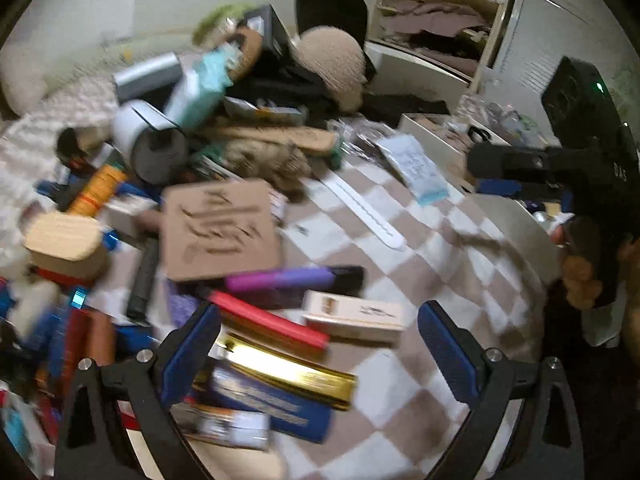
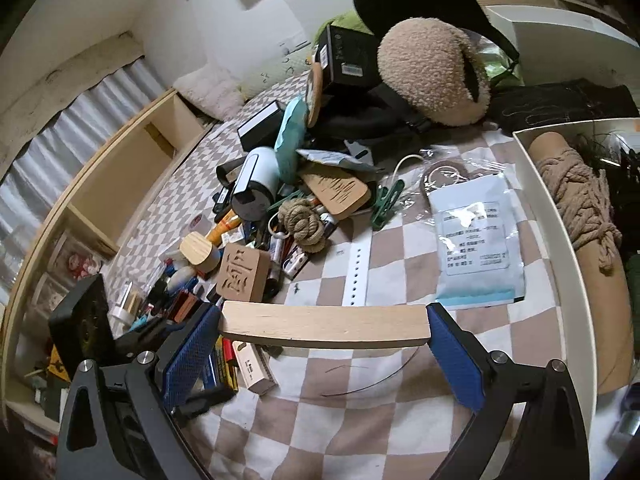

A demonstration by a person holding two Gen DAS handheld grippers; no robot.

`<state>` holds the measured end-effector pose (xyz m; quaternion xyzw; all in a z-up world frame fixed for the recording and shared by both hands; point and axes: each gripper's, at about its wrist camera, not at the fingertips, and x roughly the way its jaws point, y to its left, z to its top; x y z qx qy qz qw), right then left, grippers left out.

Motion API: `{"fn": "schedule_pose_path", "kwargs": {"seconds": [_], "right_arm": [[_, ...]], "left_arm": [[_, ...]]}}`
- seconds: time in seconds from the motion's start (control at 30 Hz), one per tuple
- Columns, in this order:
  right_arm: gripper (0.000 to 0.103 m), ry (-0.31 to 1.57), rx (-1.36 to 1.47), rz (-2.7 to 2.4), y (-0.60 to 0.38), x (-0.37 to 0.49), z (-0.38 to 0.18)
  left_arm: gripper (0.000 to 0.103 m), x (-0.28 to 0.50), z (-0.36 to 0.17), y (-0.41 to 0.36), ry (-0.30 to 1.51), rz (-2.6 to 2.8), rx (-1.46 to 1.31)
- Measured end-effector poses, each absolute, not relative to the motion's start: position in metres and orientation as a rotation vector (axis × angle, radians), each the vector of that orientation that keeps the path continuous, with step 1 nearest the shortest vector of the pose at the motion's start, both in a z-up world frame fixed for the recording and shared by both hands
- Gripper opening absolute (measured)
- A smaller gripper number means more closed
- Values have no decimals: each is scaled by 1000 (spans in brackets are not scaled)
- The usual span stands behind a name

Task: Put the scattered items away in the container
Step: 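Grasp the white printed box with the left tool while the right tool holds the wooden stick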

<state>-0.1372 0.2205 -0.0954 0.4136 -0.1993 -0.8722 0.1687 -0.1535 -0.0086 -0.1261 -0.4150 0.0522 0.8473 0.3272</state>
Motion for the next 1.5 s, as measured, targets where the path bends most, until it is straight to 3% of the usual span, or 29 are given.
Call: {"fn": "schedule_pose_path", "kwargs": {"seconds": [0.17, 0.43, 0.7, 0.83, 0.93, 1.0, 1.07, 1.5], "right_arm": [[100, -572, 1181, -2477, 221, -138, -96], [100, -563, 1190, -2470, 219, -138, -97], [100, -549, 1205, -2465, 215, -137, -99], [100, -541, 1212, -2462, 213, -137, -101], [100, -537, 1222, -2464, 213, -138, -102], [100, -534, 1231, -2466, 213, -138, -103], [100, -533, 1238, -2469, 213, -138, -105], [100, -503, 1270, -2483, 208, -132, -109]], "left_arm": [[100, -159, -126, -13, 110, 2230, -1087], [99, -136, -133, 33, 252, 2097, -1050], [85, -147, -145, 41, 298, 2168, -1122], [85, -147, -146, 41, 305, 2191, -1121], [73, -150, -146, 36, 280, 2205, -1128], [61, -152, -146, 31, 255, 2212, -1143], [57, -152, -147, 30, 249, 2220, -1148], [56, -137, -142, 33, 185, 2299, -1202]]}}
